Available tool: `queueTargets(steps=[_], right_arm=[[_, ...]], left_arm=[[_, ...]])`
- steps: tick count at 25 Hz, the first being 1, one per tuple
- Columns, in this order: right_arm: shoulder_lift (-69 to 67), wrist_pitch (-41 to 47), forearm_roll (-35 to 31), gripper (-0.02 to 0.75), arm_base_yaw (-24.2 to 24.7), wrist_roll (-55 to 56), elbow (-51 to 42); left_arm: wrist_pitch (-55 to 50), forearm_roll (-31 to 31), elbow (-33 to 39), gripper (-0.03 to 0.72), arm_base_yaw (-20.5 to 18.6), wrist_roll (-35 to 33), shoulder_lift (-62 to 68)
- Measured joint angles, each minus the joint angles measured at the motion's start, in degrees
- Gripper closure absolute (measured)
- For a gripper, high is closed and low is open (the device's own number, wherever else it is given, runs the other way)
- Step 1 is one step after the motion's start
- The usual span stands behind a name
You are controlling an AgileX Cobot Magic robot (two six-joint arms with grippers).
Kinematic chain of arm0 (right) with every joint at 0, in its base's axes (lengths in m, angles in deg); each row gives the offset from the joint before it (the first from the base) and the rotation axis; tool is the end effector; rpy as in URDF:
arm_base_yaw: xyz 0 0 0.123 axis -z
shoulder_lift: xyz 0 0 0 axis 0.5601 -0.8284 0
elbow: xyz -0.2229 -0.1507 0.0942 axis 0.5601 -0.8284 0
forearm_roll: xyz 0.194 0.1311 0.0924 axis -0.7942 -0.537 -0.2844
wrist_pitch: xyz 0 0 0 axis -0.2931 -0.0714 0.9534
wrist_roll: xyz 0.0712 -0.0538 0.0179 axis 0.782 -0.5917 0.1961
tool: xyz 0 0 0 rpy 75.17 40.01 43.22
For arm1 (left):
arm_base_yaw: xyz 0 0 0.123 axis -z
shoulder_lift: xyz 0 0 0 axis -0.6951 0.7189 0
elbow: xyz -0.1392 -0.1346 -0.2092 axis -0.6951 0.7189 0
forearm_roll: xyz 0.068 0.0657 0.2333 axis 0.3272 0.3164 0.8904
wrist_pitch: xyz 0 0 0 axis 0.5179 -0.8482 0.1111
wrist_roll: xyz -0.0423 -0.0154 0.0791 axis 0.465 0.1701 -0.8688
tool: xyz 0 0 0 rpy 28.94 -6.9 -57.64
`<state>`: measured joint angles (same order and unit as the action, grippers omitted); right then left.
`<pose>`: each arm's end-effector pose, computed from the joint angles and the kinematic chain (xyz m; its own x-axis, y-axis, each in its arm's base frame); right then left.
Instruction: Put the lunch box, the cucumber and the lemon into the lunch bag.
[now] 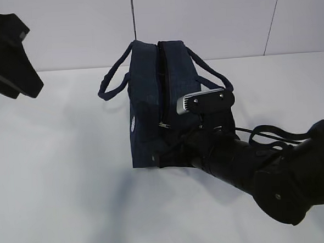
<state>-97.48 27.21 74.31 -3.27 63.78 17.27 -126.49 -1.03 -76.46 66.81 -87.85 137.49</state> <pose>0.2788 0.1999 0.1280 -0.4379 0.0216 -0.8988 -0.4129 0.8832 0.2224 0.2527 -0.1305 0.3562 -0.9020 0.2672 -0.3392 0.3648 0.8918 -0.2677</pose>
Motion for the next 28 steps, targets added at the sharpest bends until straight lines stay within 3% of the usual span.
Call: queueTargets(steps=[15,28], right_arm=[[5.95,11.11,4.4,0.738,0.0,0.0,0.0],[8.92,13.27,7.36,0.738,0.0,0.0,0.0]], left_arm=[[0.0,0.35,5.08,0.449,0.14,0.0,0.58],[0.0,-0.01,5.08,0.449,0.14,-1.41,1.87]])
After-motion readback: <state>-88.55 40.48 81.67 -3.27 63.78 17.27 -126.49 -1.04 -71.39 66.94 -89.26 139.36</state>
